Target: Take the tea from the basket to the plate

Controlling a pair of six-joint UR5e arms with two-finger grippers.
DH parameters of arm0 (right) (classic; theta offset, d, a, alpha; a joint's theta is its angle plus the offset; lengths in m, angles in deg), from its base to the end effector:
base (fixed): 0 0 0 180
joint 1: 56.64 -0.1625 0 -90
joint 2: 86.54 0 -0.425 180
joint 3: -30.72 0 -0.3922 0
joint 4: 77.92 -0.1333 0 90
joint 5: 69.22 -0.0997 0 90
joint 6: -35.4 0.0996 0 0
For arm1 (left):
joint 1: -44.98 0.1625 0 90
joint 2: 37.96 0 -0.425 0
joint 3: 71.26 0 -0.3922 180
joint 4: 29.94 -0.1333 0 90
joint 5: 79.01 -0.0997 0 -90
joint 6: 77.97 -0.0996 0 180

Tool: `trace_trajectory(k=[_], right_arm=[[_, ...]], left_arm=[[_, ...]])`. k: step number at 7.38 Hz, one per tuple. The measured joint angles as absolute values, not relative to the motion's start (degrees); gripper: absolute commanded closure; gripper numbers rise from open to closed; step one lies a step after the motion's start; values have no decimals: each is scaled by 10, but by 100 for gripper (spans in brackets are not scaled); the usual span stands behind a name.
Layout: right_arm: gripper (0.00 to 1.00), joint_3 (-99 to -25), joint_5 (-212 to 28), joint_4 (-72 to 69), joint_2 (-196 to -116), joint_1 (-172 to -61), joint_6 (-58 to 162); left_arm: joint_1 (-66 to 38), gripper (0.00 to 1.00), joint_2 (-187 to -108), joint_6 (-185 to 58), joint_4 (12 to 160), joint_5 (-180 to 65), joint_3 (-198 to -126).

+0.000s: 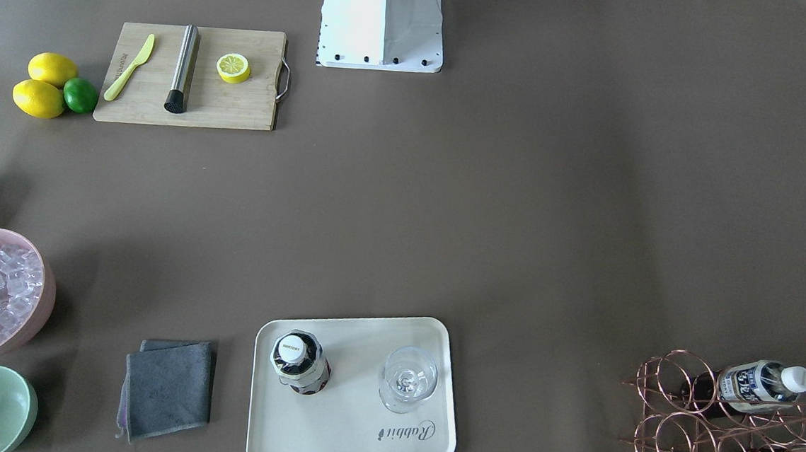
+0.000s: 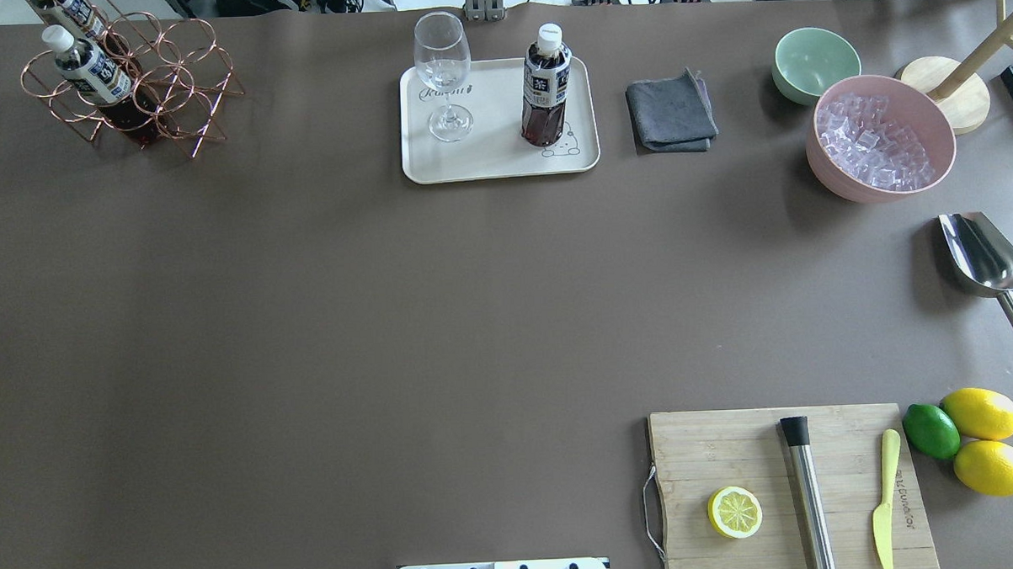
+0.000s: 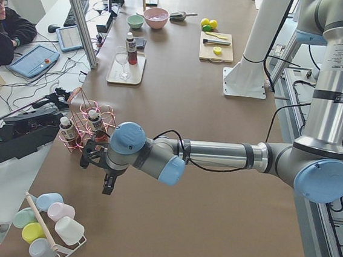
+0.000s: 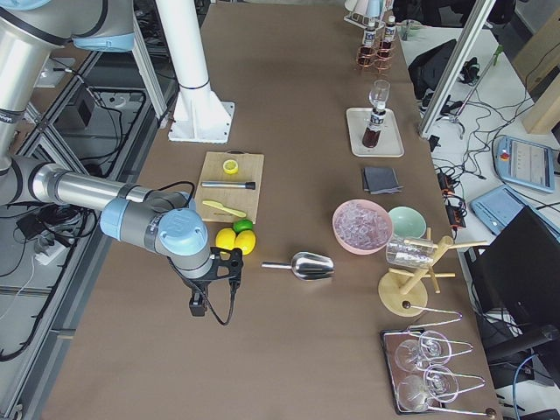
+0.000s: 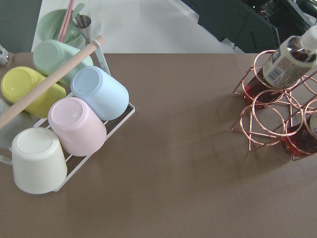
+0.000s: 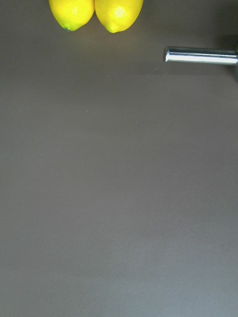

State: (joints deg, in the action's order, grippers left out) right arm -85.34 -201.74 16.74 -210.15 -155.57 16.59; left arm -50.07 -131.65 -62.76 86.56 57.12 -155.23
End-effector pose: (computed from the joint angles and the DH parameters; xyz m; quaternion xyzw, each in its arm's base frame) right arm 0.1017 -0.2224 0.6608 -0.0098 -0.3738 -0.0414 0.9265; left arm -0.1087 -0.5309 0.6248 0.1579 0.3986 -0.0775 0.9001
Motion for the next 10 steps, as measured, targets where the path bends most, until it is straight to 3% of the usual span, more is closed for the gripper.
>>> trace_trajectory(k=[4,8,10], right_arm=[[1,-852,-1966,166,-2099,-1546,166],[1,-852,-1960,164,-2096,-1546,168],[1,-851,-1952,164,-2093,-1546,169]], left_arm=[[-465,2,-1292,-632,802,567,-1570],[-475,2,-1275,-696,548,539,-1697],[-486,2,-1264,-721,505,522,-1716]])
